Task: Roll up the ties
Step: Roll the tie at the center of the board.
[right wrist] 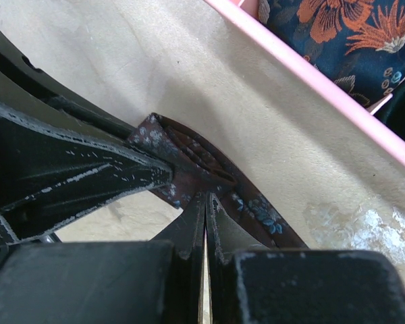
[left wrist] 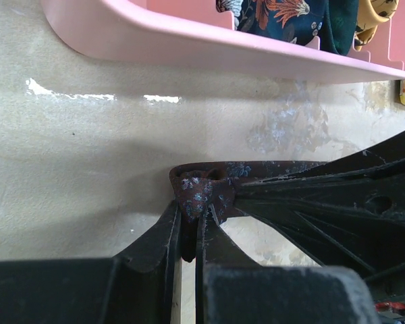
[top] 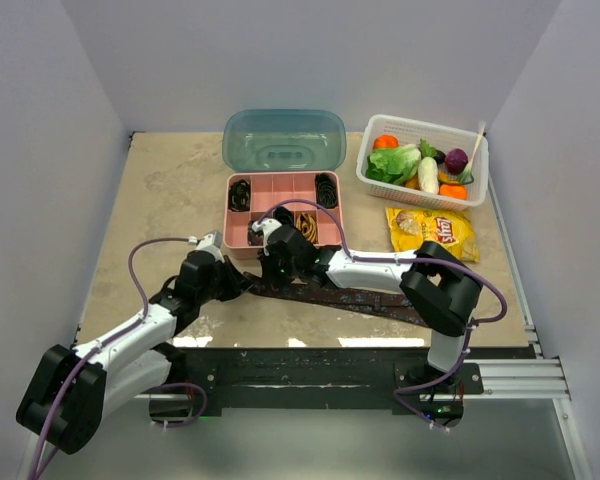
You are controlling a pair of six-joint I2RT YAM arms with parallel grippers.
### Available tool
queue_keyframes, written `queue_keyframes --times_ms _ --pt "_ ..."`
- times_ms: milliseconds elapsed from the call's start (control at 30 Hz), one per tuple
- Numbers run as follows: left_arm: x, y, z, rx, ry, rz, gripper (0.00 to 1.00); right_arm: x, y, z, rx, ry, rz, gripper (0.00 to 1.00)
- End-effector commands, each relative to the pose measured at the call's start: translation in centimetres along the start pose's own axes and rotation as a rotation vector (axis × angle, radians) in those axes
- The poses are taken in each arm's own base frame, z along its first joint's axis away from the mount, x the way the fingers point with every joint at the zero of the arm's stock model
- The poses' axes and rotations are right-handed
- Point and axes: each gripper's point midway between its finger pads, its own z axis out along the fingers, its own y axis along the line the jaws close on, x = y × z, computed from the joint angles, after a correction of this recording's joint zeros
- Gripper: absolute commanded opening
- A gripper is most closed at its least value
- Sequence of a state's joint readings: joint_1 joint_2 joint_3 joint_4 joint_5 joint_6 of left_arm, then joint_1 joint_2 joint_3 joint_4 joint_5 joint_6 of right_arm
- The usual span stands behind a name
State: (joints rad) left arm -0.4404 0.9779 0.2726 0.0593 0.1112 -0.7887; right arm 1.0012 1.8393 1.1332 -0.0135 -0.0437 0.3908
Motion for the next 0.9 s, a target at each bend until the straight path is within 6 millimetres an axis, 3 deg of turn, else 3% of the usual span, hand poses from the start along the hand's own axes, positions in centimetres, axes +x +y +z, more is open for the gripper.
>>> queue_keyframes --times_ms 0,633,867 --pt "-2.1 -0.8 -0.1 -0.013 -0.044 0.05 0.0 -1.3 0.5 -0.2 -0.006 -0.021 -0.022 0.0" --pt "-1.9 -0.3 -0.4 -0.054 -0.003 0.108 0.0 0.1 1.5 1.1 -0.055 0.03 -0.014 0.0" --pt "-1.9 -0.2 -0.7 -0.065 0.008 0.118 0.0 3.1 -0.7 1.7 0.045 0.121 -0.004 0.0"
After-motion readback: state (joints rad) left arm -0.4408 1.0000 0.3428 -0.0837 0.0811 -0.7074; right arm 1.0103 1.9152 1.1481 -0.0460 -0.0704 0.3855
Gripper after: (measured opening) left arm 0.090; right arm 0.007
